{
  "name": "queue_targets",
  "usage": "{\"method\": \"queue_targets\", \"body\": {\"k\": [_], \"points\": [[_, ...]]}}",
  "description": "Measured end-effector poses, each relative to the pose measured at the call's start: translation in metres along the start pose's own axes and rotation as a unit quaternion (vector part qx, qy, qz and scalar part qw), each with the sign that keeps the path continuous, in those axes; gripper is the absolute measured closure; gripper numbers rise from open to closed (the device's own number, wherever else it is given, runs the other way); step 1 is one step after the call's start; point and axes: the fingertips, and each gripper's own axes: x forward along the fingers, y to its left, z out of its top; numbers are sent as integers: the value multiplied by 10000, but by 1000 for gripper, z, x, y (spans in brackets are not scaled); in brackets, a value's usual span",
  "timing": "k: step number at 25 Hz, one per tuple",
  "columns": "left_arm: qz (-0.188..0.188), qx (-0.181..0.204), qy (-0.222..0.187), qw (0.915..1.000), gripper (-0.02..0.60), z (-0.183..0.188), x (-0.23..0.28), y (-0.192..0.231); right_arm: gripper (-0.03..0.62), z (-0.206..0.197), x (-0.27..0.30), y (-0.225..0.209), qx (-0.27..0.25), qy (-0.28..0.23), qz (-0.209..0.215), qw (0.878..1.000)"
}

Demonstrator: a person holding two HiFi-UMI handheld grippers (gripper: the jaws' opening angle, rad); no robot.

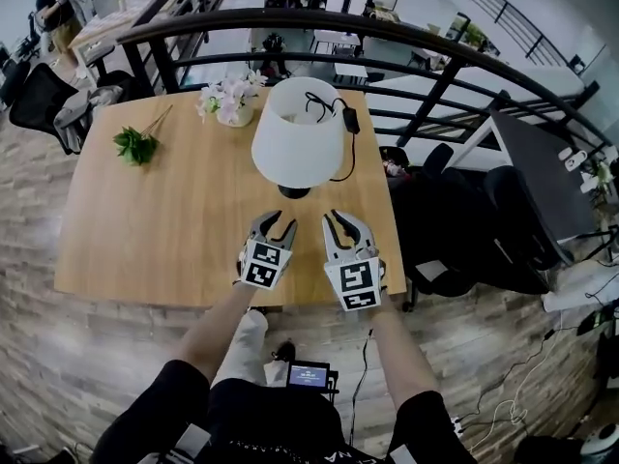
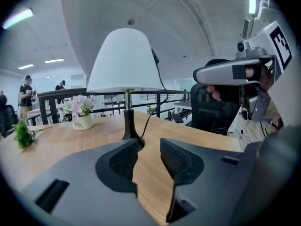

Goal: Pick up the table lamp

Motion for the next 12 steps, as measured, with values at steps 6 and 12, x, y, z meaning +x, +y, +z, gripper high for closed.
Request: {"method": "queue_targets", "body": {"k": [6, 12], "points": [[30, -10, -178, 9998, 439, -12, 42, 18, 413, -19, 55, -21, -920, -323, -461, 9942], [216, -6, -385, 9990, 439, -6, 80, 44, 393, -16, 93, -40, -1636, -611, -871, 9808]]}}
